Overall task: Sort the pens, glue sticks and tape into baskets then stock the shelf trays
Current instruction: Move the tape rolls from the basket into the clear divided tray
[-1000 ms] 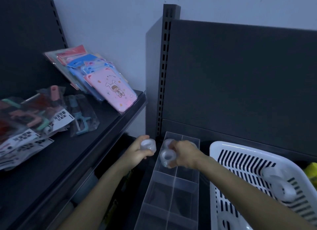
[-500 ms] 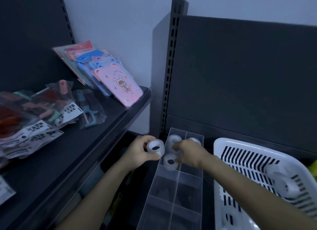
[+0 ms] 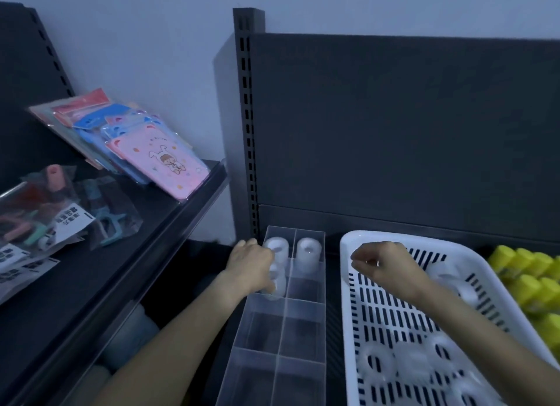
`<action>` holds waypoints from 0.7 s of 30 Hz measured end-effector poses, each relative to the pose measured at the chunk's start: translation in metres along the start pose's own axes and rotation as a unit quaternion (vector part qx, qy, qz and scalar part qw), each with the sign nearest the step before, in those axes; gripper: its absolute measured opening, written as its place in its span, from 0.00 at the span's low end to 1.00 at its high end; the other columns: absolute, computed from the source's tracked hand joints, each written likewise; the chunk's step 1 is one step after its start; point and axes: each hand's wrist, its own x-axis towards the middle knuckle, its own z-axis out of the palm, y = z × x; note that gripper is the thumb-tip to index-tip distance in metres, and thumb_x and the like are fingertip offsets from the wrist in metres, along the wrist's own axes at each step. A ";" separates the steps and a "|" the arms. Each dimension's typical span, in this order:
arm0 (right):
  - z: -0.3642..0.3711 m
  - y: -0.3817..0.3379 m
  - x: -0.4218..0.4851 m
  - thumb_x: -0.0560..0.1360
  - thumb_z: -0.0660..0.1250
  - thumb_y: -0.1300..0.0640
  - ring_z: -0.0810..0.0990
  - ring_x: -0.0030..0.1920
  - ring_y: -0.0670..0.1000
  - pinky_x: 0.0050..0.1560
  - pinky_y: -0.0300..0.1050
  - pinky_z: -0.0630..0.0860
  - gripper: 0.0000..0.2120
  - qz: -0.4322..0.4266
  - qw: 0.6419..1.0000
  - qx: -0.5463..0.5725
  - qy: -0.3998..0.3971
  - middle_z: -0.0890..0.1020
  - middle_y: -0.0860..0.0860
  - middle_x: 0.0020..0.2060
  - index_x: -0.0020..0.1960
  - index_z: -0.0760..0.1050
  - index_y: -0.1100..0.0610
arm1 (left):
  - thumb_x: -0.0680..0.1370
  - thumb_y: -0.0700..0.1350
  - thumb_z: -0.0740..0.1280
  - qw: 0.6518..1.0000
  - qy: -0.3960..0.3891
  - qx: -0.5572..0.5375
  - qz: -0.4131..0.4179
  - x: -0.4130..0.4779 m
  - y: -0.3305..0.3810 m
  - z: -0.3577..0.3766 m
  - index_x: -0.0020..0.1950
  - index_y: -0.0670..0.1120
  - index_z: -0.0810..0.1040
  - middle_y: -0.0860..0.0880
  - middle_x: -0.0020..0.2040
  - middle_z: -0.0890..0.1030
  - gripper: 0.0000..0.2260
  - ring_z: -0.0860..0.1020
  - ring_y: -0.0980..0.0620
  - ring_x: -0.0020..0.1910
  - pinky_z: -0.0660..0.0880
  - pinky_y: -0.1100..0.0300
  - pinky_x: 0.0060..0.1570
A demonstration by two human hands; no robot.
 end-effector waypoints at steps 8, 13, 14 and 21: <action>-0.031 0.028 -0.020 0.75 0.65 0.58 0.77 0.41 0.49 0.39 0.36 0.68 0.07 0.033 0.999 -0.040 0.018 0.81 0.49 0.38 0.46 0.81 0.58 | 0.71 0.51 0.68 0.999 0.009 0.033 0.010 -0.005 0.011 -0.018 0.51 0.46 0.76 0.49 0.53 0.78 0.12 0.69 0.48 0.58 0.62 0.58 0.55; -0.054 0.055 -0.045 0.75 0.65 0.53 0.79 0.51 0.53 0.47 0.41 0.68 0.06 0.052 0.982 -0.168 -0.068 0.82 0.52 0.50 0.49 0.78 0.54 | 0.76 0.51 0.64 0.983 0.076 -0.105 0.126 -0.012 0.068 -0.044 0.64 0.49 0.74 0.49 0.61 0.77 0.17 0.70 0.48 0.63 0.68 0.53 0.62; -0.056 0.059 -0.053 0.75 0.66 0.52 0.78 0.54 0.53 0.50 0.41 0.69 0.09 0.060 0.977 -0.179 -0.099 0.81 0.51 0.53 0.53 0.77 0.54 | 0.76 0.50 0.65 0.976 0.062 -0.133 0.162 -0.015 0.085 -0.045 0.64 0.48 0.75 0.49 0.61 0.77 0.17 0.71 0.48 0.63 0.69 0.52 0.62; -0.049 0.083 -0.105 0.75 0.66 0.50 0.70 0.66 0.49 0.62 0.41 0.68 0.25 0.093 0.964 -0.167 -0.185 0.72 0.49 0.67 0.70 0.67 0.53 | 0.68 0.58 0.73 0.939 -0.192 -0.021 0.284 -0.033 0.163 -0.025 0.76 0.50 0.53 0.48 0.70 0.68 0.43 0.69 0.48 0.66 0.72 0.52 0.61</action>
